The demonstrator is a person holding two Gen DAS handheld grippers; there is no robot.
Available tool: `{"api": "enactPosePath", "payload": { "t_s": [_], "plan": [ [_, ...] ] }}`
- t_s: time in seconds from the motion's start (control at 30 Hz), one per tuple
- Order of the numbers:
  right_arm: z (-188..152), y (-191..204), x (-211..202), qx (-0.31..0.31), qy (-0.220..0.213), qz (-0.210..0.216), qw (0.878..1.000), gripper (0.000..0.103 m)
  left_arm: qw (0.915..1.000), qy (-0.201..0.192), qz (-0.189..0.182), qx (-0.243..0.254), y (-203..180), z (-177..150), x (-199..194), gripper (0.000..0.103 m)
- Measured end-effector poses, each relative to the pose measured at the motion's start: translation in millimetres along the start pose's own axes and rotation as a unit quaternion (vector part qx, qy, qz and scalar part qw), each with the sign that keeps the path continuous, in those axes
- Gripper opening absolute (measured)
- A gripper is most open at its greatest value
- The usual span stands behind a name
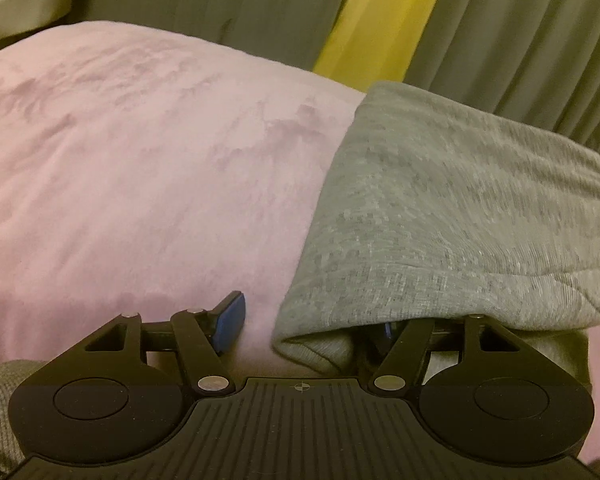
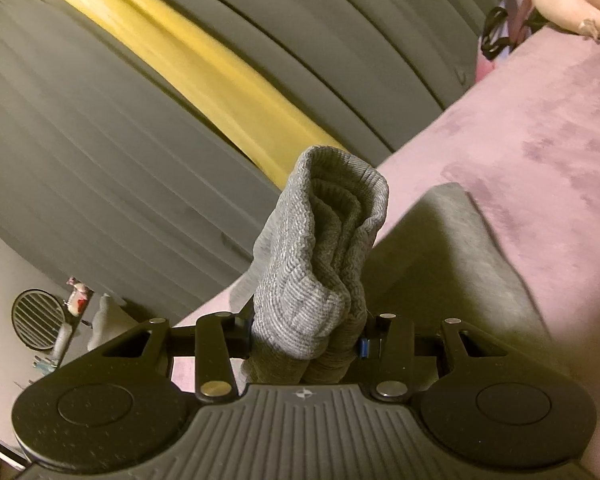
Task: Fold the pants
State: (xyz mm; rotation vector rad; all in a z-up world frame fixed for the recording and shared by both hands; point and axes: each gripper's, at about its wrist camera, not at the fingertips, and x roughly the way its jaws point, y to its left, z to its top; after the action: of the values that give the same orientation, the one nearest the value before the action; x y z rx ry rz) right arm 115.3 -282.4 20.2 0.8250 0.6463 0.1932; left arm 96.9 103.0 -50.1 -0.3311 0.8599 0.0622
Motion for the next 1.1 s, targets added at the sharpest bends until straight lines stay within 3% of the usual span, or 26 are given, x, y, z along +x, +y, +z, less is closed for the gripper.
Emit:
{"api": "enactPosePath", "payload": {
  "t_s": [0.33,0.47,0.53,0.57,0.63,0.7,0.8,0.93,1.1],
  "plan": [
    [-10.2,-26.3,2.1,0.005,0.017,-0.022,1.0,0.043,0.9997,-0.02,-0.008,-0.012,5.9,-0.2,-8.3,0.07],
    [-11.6,-36.2,11.3,-0.007,0.05,-0.027,0.998,0.045,0.9993,-0.026,-0.007,-0.024,9.0,1.1,-11.1,0.07],
    [-12.6,-45.1,18.3,-0.017,0.082,-0.041,0.996,0.053,0.9992,-0.027,-0.004,-0.03,10.2,1.9,-12.5,0.07],
    [-12.7,-49.4,17.5,-0.026,0.084,-0.068,0.994,0.057,0.999,-0.03,-0.002,-0.032,11.0,1.9,-14.7,0.07],
    [-9.9,-56.1,7.1,-0.051,0.059,-0.116,0.99,0.063,0.9988,-0.037,-0.006,-0.031,10.1,0.9,-22.3,0.07],
    [-4.0,-63.9,-5.1,-0.049,0.041,-0.132,0.989,0.073,0.9979,-0.059,-0.018,-0.021,8.1,-2.0,-34.7,0.07],
    [0.8,-78.1,-19.6,0.001,0.032,-0.11,0.993,0.073,0.9934,-0.102,-0.051,-0.014,7.2,-4.5,-51.4,0.072],
    [-8.2,-90.8,-18.2,0.075,0.07,-0.046,0.994,0.073,0.9911,-0.125,-0.045,-0.005,3.6,-5.2,-58.1,0.072],
    [-16.2,-86.8,-11.8,0.079,0.095,-0.041,0.992,0.078,0.9853,-0.168,-0.028,0.002,1.4,-10.0,-76.5,0.077]
  ]
}}
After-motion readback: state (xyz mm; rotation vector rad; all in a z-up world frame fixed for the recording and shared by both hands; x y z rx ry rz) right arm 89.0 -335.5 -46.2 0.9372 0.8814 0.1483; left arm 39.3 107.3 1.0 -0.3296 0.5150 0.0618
